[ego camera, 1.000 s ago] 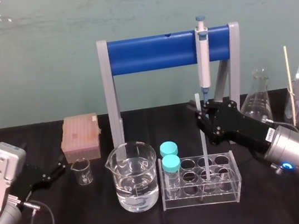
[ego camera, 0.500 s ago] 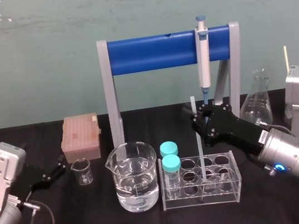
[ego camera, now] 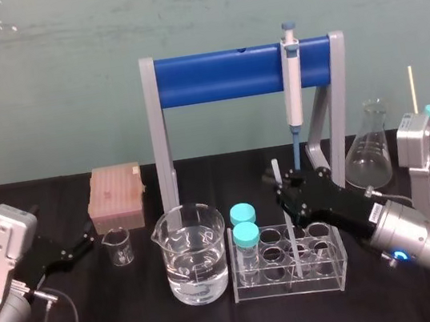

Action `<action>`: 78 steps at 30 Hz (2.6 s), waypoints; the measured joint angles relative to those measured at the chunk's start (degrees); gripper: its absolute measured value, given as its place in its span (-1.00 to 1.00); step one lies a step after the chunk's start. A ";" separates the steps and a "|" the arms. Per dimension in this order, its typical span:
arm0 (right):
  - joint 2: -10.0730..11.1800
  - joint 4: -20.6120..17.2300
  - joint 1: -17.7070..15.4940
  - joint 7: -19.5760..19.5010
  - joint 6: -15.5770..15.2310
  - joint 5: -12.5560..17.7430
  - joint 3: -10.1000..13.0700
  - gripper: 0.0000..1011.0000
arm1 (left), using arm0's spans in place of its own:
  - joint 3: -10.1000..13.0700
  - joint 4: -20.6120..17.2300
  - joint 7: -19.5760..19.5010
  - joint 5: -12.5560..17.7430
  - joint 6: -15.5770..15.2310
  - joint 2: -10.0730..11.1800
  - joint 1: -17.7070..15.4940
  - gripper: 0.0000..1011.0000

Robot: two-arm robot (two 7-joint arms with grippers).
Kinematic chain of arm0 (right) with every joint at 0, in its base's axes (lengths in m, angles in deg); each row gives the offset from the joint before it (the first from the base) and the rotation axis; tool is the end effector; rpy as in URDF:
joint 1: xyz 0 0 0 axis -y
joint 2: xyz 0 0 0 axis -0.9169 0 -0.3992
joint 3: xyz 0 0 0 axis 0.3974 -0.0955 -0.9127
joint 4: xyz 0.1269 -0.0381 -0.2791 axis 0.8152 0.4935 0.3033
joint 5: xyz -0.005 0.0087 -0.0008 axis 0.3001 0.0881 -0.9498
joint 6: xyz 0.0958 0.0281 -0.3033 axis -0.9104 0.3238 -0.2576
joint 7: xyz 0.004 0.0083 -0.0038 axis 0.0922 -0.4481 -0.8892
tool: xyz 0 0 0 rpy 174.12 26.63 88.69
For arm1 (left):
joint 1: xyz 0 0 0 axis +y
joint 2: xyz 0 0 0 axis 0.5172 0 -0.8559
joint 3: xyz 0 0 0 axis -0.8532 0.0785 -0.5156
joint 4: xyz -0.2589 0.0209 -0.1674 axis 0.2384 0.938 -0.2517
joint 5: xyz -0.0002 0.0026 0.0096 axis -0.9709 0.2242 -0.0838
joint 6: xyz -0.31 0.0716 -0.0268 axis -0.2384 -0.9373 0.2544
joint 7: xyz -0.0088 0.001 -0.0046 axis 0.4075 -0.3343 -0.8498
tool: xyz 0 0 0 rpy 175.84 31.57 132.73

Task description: Pick up the stirring rod with one hand, then place it down.

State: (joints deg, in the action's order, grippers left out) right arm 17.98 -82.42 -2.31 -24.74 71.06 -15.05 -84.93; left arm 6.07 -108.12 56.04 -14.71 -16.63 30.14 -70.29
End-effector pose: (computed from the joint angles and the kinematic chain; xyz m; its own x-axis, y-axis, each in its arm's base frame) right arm 0.4298 -0.0500 -0.3093 0.8164 -0.5764 0.0354 0.5665 0.8113 0.1446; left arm 0.3710 0.0906 -0.3194 0.2923 0.8803 0.3737 -0.9552 0.2874 0.0702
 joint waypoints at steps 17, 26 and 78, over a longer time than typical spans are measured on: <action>-0.25 0.55 -0.72 -1.02 0.25 -1.34 -0.05 -0.86 | 0.00 0.00 0.00 0.00 0.00 0.00 0.00 0.98; -0.22 0.55 -0.71 -0.97 0.24 -1.26 0.01 -0.76 | 0.00 0.00 0.00 0.00 0.00 0.00 0.00 0.98; 5.35 -11.51 -10.05 -28.70 -10.44 -10.95 8.76 0.98 | 0.00 0.00 0.00 0.00 0.00 0.00 0.00 0.98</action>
State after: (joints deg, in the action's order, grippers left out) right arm 23.33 -93.93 -12.36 -53.44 60.61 -26.01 -76.17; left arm 6.07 -108.12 56.04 -14.71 -16.63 30.14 -70.29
